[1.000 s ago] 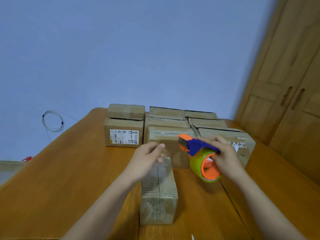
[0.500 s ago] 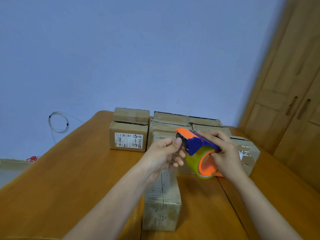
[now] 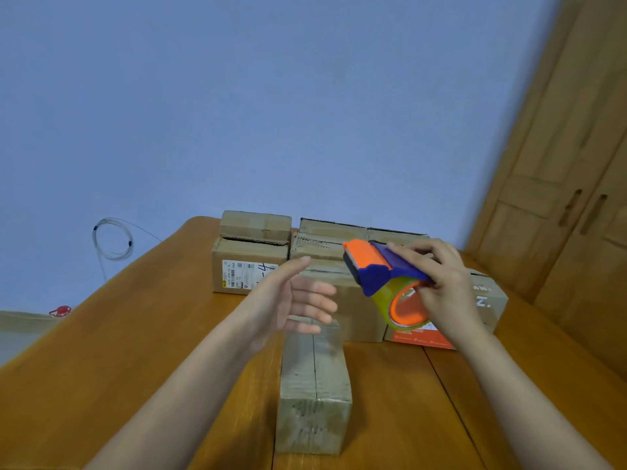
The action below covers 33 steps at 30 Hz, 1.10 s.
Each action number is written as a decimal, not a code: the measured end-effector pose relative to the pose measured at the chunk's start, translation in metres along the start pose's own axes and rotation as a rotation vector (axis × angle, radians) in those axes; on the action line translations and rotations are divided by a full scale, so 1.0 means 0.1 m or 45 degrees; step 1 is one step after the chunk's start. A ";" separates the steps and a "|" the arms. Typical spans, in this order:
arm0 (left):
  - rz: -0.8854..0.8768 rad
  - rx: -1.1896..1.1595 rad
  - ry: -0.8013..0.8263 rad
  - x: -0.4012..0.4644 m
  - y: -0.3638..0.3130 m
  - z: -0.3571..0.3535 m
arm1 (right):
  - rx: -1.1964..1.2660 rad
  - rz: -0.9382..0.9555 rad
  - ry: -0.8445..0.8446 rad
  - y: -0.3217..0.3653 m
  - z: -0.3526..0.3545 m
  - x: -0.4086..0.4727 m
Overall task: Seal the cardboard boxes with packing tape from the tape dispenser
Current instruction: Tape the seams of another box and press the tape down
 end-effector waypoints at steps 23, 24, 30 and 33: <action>0.103 0.401 -0.151 0.31 -0.14 0.19 | -0.351 0.222 0.466 0.00 -0.40 0.12; 0.109 0.418 -0.165 0.33 -0.13 0.21 | -0.390 0.248 0.471 0.02 -0.41 0.12; 0.167 0.383 -0.099 0.36 0.12 0.24 | -0.451 0.354 0.558 0.00 -0.48 0.00; 0.206 0.382 -0.076 0.37 0.24 0.27 | -0.456 0.316 0.593 -0.06 -0.52 -0.12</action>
Point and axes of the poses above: each hand's wrist, its own x-axis towards the middle knuckle, its own z-axis out of the back of the hand, y = z × x, the point moved 9 cm from there along x, towards the middle knuckle, and after that the axes turned 9 degrees about x, right-handed, at the moved point
